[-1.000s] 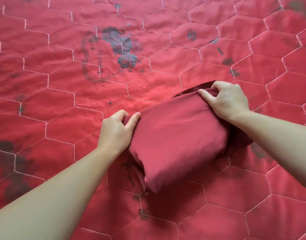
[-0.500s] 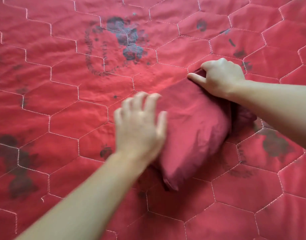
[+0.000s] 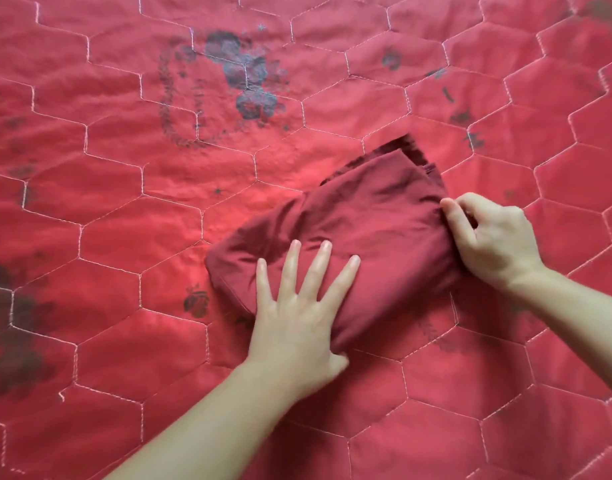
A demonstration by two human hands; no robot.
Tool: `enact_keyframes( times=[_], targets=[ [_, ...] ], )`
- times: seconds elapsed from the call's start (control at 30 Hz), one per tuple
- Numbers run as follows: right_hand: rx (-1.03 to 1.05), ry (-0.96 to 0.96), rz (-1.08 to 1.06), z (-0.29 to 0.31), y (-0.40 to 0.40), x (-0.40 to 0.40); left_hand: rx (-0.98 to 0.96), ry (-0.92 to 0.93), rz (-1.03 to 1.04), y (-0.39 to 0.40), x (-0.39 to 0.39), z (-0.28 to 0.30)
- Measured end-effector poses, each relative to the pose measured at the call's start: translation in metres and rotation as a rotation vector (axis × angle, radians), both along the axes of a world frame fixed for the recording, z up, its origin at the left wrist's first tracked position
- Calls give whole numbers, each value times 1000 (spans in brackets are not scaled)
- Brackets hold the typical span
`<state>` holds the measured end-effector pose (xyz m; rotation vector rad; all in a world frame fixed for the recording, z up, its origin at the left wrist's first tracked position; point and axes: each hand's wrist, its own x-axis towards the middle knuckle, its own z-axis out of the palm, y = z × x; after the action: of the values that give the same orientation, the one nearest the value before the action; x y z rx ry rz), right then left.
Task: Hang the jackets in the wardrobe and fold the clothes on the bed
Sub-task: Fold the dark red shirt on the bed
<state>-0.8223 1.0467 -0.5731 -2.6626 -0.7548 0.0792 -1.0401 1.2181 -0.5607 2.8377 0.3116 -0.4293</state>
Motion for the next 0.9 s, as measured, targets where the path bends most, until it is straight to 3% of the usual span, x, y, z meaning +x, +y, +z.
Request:
enact_keyframes(
  times=[0.17,0.27,0.33,0.4,0.5,0.6,0.9],
  targets=[
    [-74,40,-51,-1,0,8,-17,14,-67,21,-1,-1],
    [-19,0,-94,9,10,13,-76,-69,-7,26,4,7],
    [60,-158,-6,15,23,8,-55,-158,113,35,9,7],
    [103,-227,233,17,43,-17,-18,-148,201,44,14,2],
    [-87,-105,474,2,72,-49,13,-71,235,46,15,-9],
    [-271,16,392,-12,81,-34,10,-25,301,46,18,-17],
    [-413,-54,416,-6,84,2,-64,59,464,43,19,-14]
  ],
)
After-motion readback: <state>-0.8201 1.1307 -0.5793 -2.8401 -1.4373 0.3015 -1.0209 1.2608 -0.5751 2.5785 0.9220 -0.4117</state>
